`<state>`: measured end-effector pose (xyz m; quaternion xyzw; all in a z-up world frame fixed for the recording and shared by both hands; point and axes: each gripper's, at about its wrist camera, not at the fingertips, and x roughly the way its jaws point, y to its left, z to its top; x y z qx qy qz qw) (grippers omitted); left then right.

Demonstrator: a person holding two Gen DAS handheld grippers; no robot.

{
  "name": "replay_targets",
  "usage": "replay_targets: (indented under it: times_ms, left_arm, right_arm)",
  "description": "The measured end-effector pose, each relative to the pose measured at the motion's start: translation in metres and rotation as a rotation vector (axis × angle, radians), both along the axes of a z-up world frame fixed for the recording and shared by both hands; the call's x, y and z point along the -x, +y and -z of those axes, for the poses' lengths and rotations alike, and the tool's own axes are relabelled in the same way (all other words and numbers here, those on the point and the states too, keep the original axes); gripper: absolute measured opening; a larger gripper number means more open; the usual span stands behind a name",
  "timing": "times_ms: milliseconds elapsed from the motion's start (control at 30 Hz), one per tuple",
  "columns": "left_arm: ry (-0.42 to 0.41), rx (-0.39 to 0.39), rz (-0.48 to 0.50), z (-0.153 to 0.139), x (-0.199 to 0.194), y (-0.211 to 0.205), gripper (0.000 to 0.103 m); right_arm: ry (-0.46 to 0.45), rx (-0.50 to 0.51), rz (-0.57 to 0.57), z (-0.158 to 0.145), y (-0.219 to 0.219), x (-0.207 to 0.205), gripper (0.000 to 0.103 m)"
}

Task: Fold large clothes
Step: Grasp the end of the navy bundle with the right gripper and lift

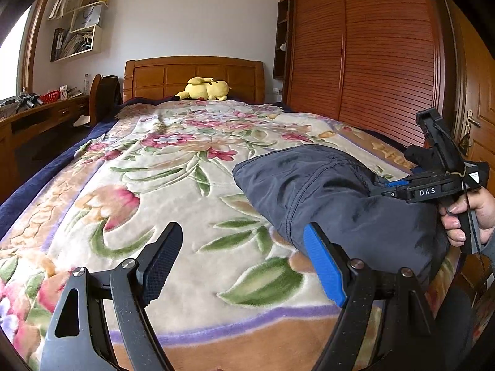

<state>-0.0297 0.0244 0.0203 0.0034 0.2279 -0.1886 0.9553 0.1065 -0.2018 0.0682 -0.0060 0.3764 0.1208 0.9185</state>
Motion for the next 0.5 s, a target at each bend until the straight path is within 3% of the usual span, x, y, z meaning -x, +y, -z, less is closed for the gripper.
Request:
replay_targets:
  times_ms: [33,100,167,300,500]
  left_arm:
    - [0.0,0.0,-0.001,0.0,0.0,0.0,0.081]
    - [0.001,0.0,-0.002,0.001,0.0,0.001,0.081]
    - [0.002,0.0,-0.006,0.001,0.0,0.003,0.081]
    - [0.002,0.007,-0.007,0.002,0.002,0.006,0.081]
    - [-0.004,0.009,0.006,0.0,0.003,0.004,0.081]
  right_arm:
    - [0.0,-0.001,-0.011,0.0,0.001,0.0,0.04]
    - [-0.006,0.012,-0.025,0.0,0.002,0.001,0.017]
    - [-0.031,0.031,-0.037,-0.002,0.005,0.004,0.008]
    - [-0.133,0.071,-0.016,-0.016,0.003,0.027,0.004]
    - [-0.313,0.15,0.071,-0.061,-0.004,0.08,0.003]
